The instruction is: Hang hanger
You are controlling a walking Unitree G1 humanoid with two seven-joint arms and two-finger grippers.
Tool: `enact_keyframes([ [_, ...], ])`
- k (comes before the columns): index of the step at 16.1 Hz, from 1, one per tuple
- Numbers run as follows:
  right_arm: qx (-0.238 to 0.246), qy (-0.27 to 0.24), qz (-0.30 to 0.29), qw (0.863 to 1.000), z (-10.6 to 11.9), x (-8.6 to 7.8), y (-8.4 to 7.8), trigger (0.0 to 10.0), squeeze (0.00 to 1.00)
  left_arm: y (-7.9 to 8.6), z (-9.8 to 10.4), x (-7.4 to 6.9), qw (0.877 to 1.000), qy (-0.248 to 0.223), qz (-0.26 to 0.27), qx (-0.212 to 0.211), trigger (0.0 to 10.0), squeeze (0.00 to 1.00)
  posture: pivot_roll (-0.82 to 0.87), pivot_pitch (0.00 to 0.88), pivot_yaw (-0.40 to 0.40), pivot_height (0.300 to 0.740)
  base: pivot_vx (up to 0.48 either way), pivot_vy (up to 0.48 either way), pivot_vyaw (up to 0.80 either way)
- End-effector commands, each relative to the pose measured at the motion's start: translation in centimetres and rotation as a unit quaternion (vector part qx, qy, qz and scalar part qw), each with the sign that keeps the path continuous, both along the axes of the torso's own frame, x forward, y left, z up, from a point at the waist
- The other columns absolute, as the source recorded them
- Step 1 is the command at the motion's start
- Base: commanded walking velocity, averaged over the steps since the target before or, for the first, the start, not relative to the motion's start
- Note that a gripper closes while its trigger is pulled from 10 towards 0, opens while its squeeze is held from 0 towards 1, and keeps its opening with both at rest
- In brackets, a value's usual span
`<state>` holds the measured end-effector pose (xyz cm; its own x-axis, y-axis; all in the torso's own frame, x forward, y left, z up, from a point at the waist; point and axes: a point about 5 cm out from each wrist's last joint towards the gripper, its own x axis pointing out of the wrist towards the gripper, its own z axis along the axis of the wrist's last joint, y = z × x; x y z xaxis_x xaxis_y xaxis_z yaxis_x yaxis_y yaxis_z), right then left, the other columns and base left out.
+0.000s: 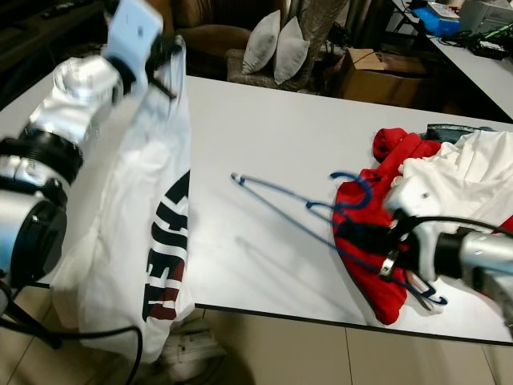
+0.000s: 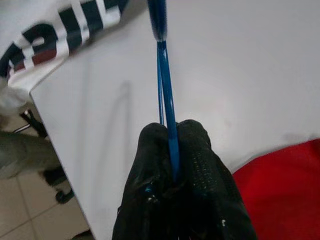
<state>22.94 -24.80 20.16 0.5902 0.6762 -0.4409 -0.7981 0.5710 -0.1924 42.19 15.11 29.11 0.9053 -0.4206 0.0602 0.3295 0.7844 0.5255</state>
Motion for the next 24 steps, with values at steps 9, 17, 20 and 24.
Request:
enact_keyframes([
  [9,0.114,0.013,0.099,0.988,0.1,-0.3,4.2,10.0,0.00,-1.5,0.0,0.0,0.990,0.013,-0.032,-0.134,10.0,0.00,0.00,0.000,-0.097,0.740,0.000,0.000,0.00],
  [17,0.097,0.053,0.138,0.984,-4.6,4.8,10.4,10.0,0.00,-4.8,0.8,-3.2,0.956,0.063,-0.193,-0.210,10.0,0.00,0.02,0.000,-0.123,0.740,0.000,0.000,0.00],
  [20,0.067,0.046,0.107,0.991,-5.0,8.4,11.6,10.0,0.00,-3.6,2.1,-5.0,0.945,0.052,-0.216,-0.242,10.0,0.00,0.02,0.000,-0.139,0.740,0.000,0.000,0.00],
  [24,0.003,-0.187,-0.030,0.982,1.7,15.8,12.3,10.0,0.00,1.8,7.1,-5.7,0.948,-0.077,-0.139,-0.276,10.0,0.00,0.03,0.000,-0.155,0.740,0.000,0.000,0.00],
])
